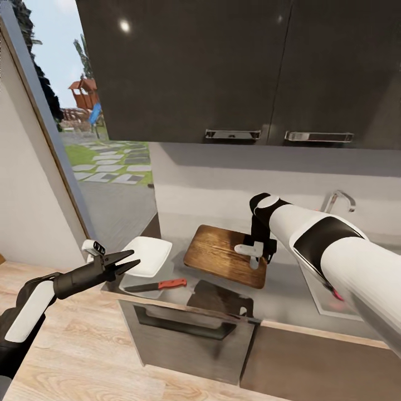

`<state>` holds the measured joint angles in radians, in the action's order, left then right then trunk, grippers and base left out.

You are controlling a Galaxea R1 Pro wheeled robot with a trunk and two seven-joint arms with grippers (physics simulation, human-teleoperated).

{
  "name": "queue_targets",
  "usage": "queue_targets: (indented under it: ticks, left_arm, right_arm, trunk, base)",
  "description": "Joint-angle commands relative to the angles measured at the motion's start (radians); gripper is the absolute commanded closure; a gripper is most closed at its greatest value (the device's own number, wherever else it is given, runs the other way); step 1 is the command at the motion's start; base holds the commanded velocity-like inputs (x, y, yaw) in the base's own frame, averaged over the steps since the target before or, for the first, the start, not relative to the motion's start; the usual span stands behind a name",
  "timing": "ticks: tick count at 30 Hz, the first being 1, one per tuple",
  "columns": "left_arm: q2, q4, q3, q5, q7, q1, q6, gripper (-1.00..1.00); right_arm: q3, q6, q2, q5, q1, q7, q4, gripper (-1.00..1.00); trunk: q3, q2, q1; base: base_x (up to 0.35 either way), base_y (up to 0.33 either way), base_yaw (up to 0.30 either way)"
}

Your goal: In the kitchen, take the Vidalia onion out of the sink, dice it on the chopping board with the paring knife, put the diced onion into the bowl on the countertop, then place both the paring knife and the chopping board into the sink.

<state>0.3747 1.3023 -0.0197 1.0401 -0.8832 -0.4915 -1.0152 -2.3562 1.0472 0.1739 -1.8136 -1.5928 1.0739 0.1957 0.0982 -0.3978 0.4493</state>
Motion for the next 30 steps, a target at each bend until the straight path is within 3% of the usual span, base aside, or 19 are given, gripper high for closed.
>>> queue_targets:
  ticks: [1,8,14,30]
  left_arm:
    - [0.000,0.000,0.000,-0.002,-0.003,-0.001,-0.003,-1.00]
    - [0.000,0.000,0.000,-0.002,-0.003,-0.001,-0.003,-1.00]
    - [0.000,0.000,0.000,-0.002,-0.003,-0.001,-0.003,-1.00]
    - [-0.001,0.000,0.000,-0.002,-0.003,-0.001,-0.007,-1.00]
  right_arm:
    - [0.000,0.000,0.001,-0.009,-0.001,0.008,0.002,1.00]
    - [0.000,0.000,0.001,-0.011,-0.001,0.004,0.002,1.00]
    - [0.000,0.000,0.001,-0.054,-0.001,-0.001,0.002,1.00]
    - [0.000,0.000,0.001,-0.069,-0.001,-0.002,0.003,1.00]
  trunk:
    - [0.001,-0.002,0.001]
    - [-0.011,-0.002,0.001]
    - [-0.014,-0.002,0.001]
    - [0.009,-0.002,0.001]
  base:
    - [0.000,0.000,0.000]
    - [0.000,0.000,0.000]
    - [0.000,0.000,0.000]
    - [0.000,0.000,0.000]
